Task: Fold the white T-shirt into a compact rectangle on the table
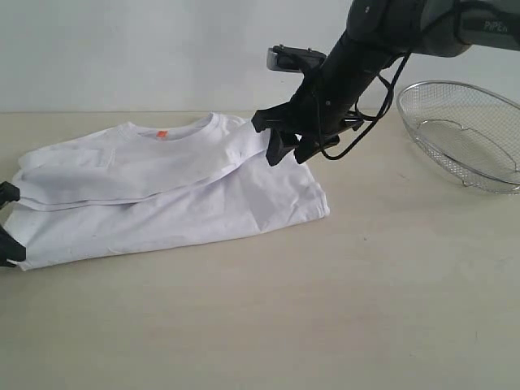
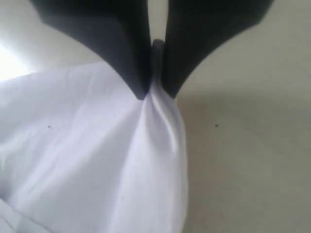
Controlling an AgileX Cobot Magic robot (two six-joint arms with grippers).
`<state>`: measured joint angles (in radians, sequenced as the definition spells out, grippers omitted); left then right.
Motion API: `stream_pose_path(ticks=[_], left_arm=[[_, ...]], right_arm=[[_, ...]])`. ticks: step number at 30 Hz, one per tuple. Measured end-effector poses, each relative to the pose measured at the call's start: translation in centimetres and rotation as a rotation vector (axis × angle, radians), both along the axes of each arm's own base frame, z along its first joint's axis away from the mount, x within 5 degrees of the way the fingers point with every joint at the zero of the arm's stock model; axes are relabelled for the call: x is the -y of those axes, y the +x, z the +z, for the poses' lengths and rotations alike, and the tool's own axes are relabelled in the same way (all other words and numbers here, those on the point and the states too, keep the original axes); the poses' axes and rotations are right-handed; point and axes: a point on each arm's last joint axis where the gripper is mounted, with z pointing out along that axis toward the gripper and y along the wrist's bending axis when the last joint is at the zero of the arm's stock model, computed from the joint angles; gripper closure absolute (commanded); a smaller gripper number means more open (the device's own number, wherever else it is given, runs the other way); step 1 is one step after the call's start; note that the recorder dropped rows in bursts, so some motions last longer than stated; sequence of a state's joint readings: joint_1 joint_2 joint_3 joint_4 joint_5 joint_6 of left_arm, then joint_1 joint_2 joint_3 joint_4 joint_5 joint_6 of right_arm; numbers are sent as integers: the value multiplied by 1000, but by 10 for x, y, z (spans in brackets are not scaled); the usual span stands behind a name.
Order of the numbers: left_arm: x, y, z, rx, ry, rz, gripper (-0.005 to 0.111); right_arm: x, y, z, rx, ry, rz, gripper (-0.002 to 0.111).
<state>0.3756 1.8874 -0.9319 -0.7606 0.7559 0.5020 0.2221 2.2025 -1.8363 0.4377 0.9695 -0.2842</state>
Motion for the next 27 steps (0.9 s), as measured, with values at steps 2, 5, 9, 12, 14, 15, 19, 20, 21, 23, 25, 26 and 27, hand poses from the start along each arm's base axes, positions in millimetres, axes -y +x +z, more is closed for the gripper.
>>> stream_pose_path(ticks=[2,5,9,12,14,15,19,20,21,23,25,26,27], left_arm=[[0,0,1,2,7,-6,102],[-1,-1,1,0,17,-19,102],[-1,-2,1,-4,25,-30,102],[-1,-2,1,-4,27,-31,102],[-1,-2,1,-6,27,-34,102],[-1,-2,1,-6,27,-34,102],[-1,-2,1,-6,28,-36,102],[-1,-2,1,-7,30,-39,102],[-1,-3,1,-7,32,-40,102],[-1,-3,0,-13,34,-51,102],[-2,-4,0,-16,38,-59,102],[-2,-4,0,-17,40,-61,102],[-2,-4,0,-17,41,-63,102]], right_arm=[[0,0,0,0,0,0,62],[0,0,0,0,0,0,63],[0,0,0,-3,-1,3,77],[0,0,0,-3,-1,3,86],[0,-1,-1,-9,-2,5,82],[0,-1,-3,-16,-3,6,78],[0,0,-16,-54,-11,-1,59],[0,1,-20,-65,-17,-9,56],[1,1,-23,-72,-25,-14,54],[3,2,-29,-92,-49,-33,55],[6,2,-31,-100,-78,-54,55],[7,2,-32,-103,-91,-62,55],[8,2,-32,-108,-98,-68,55]])
